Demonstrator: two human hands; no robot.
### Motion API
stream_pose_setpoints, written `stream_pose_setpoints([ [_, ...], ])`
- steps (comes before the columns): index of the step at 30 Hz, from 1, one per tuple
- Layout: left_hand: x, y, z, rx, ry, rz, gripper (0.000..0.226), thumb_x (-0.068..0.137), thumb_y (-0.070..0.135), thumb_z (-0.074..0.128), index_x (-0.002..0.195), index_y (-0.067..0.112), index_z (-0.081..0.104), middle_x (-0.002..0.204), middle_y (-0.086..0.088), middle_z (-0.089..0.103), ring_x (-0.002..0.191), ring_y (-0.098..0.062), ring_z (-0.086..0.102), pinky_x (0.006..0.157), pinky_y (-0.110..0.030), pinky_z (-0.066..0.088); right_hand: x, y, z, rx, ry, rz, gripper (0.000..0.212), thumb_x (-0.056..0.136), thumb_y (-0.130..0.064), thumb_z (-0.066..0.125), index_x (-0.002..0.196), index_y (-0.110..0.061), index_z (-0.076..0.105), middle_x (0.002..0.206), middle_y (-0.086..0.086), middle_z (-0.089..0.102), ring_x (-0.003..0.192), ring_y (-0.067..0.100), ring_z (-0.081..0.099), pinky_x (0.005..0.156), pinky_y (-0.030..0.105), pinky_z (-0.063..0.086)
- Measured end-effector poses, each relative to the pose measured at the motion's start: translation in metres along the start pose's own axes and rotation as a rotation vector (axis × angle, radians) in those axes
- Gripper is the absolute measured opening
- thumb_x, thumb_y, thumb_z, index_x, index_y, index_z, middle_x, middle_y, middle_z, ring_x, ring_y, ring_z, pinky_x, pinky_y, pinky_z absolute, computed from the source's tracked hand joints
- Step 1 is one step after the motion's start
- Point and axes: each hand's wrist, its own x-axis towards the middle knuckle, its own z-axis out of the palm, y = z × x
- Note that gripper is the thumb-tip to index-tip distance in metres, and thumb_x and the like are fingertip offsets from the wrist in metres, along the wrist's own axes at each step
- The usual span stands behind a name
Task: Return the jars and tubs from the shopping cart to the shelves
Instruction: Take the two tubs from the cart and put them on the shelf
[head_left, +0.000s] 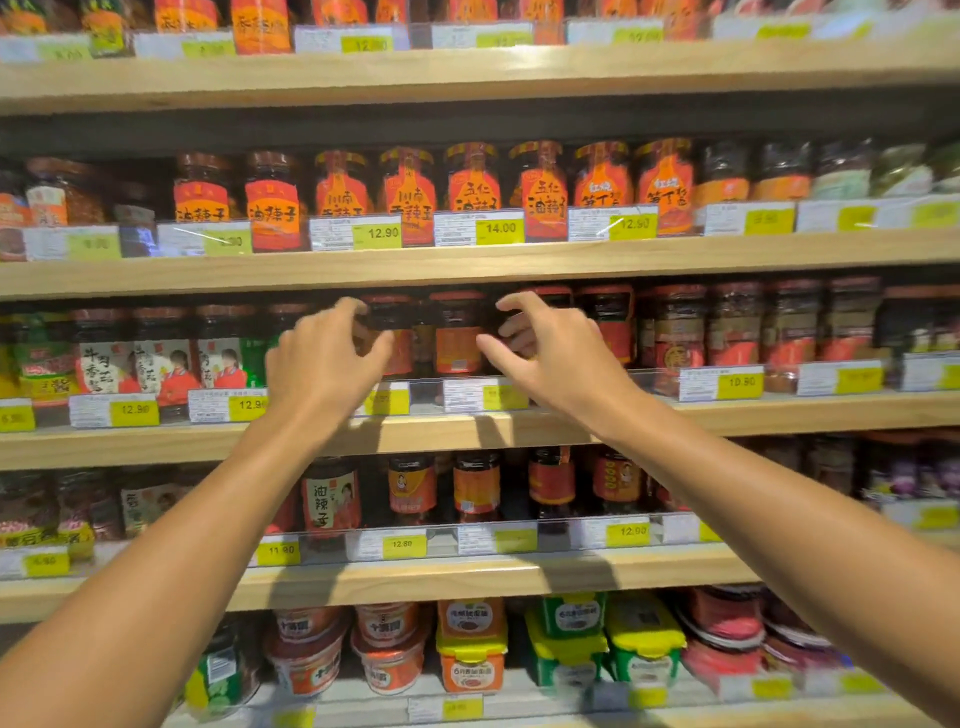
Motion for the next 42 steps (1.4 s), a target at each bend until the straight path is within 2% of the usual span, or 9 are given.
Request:
stream_pose_setpoints([
  [2, -0.012, 0.014, -0.008, -0.223, 0.074, 0.055, 0.031, 0.090, 0.047, 0.063, 0.114, 0.028, 0.067, 0.086, 0.011, 0.071, 0.092, -0.023, 0.070, 0.083, -0.043, 0.057, -0.018, 0.021, -0.024, 0.036, 0.097, -0.028, 0.039, 0.089, -0.046, 0.068, 0.118, -0.019, 0.064, 0.091, -0.010, 0.074, 0.081, 0.008, 0.070, 0.081, 0.038, 0.058],
  [6, -0.019, 0.056, 0.002, -0.434, -0.043, 0.142, 0.034, 0.084, 0.052, 0.066, 0.109, 0.028, 0.070, 0.082, 0.018, 0.071, 0.086, -0.013, 0.070, 0.085, -0.041, 0.058, -0.031, 0.070, -0.060, -0.061, 0.111, 0.136, 0.039, 0.088, -0.042, 0.072, 0.116, -0.015, 0.066, 0.090, -0.006, 0.074, 0.080, 0.009, 0.070, 0.084, 0.037, 0.057],
  [12, -0.010, 0.109, 0.046, -0.230, -0.335, 0.100, 0.072, 0.081, 0.071, 0.057, 0.124, 0.013, 0.057, 0.111, -0.003, 0.069, 0.112, -0.032, 0.060, 0.091, -0.048, 0.052, -0.025, 0.100, -0.061, -0.206, -0.005, 0.280, 0.067, 0.089, -0.055, 0.064, 0.133, -0.004, 0.057, 0.115, 0.010, 0.072, 0.110, 0.028, 0.065, 0.095, 0.045, 0.052],
  [16, -0.005, 0.128, 0.056, -0.159, -0.391, 0.035, 0.066, 0.085, 0.068, 0.059, 0.112, 0.008, 0.055, 0.112, -0.012, 0.062, 0.111, -0.036, 0.058, 0.082, -0.042, 0.049, -0.010, 0.100, -0.051, -0.191, -0.058, 0.357, 0.059, 0.088, -0.057, 0.064, 0.104, 0.000, 0.064, 0.089, 0.010, 0.069, 0.094, 0.031, 0.062, 0.076, 0.043, 0.053],
  [21, 0.007, 0.137, 0.069, -0.208, -0.458, -0.018, 0.049, 0.087, 0.059, 0.064, 0.077, 0.014, 0.046, 0.080, -0.002, 0.052, 0.084, -0.030, 0.059, 0.067, -0.036, 0.045, 0.007, 0.097, -0.042, -0.162, -0.155, 0.436, 0.056, 0.084, -0.057, 0.070, 0.061, -0.009, 0.053, 0.061, 0.005, 0.059, 0.065, 0.023, 0.059, 0.053, 0.033, 0.039],
  [27, 0.016, 0.145, 0.078, -0.211, -0.501, -0.021, 0.042, 0.088, 0.050, 0.067, 0.076, 0.016, 0.046, 0.076, -0.002, 0.055, 0.077, -0.025, 0.057, 0.068, -0.036, 0.046, 0.018, 0.104, -0.040, -0.161, -0.247, 0.470, 0.042, 0.083, -0.050, 0.075, 0.085, -0.010, 0.061, 0.086, 0.004, 0.062, 0.079, 0.024, 0.060, 0.062, 0.032, 0.041],
  [35, 0.014, 0.151, 0.087, -0.040, -0.353, 0.046, 0.048, 0.085, 0.054, 0.068, 0.069, 0.014, 0.049, 0.086, -0.007, 0.063, 0.086, -0.030, 0.059, 0.074, -0.038, 0.048, 0.014, 0.121, -0.058, -0.007, -0.411, 0.401, 0.041, 0.089, -0.052, 0.068, 0.085, -0.012, 0.055, 0.074, 0.001, 0.053, 0.067, 0.019, 0.050, 0.057, 0.031, 0.036],
  [40, 0.004, 0.155, 0.088, 0.040, -0.315, 0.120, 0.048, 0.091, 0.059, 0.057, 0.089, 0.012, 0.055, 0.104, -0.012, 0.067, 0.100, -0.034, 0.062, 0.074, -0.038, 0.046, 0.008, 0.117, -0.057, -0.078, -0.384, 0.372, 0.043, 0.093, -0.052, 0.063, 0.084, -0.010, 0.059, 0.076, 0.004, 0.062, 0.065, 0.018, 0.057, 0.057, 0.032, 0.043],
  [42, -0.006, 0.153, 0.080, 0.097, -0.290, 0.152, 0.060, 0.094, 0.063, 0.047, 0.113, 0.007, 0.056, 0.112, -0.013, 0.066, 0.106, -0.035, 0.062, 0.074, -0.039, 0.044, 0.002, 0.115, -0.060, -0.102, -0.352, 0.349, 0.053, 0.092, -0.056, 0.061, 0.093, -0.004, 0.064, 0.082, 0.009, 0.071, 0.072, 0.022, 0.065, 0.068, 0.037, 0.054],
])
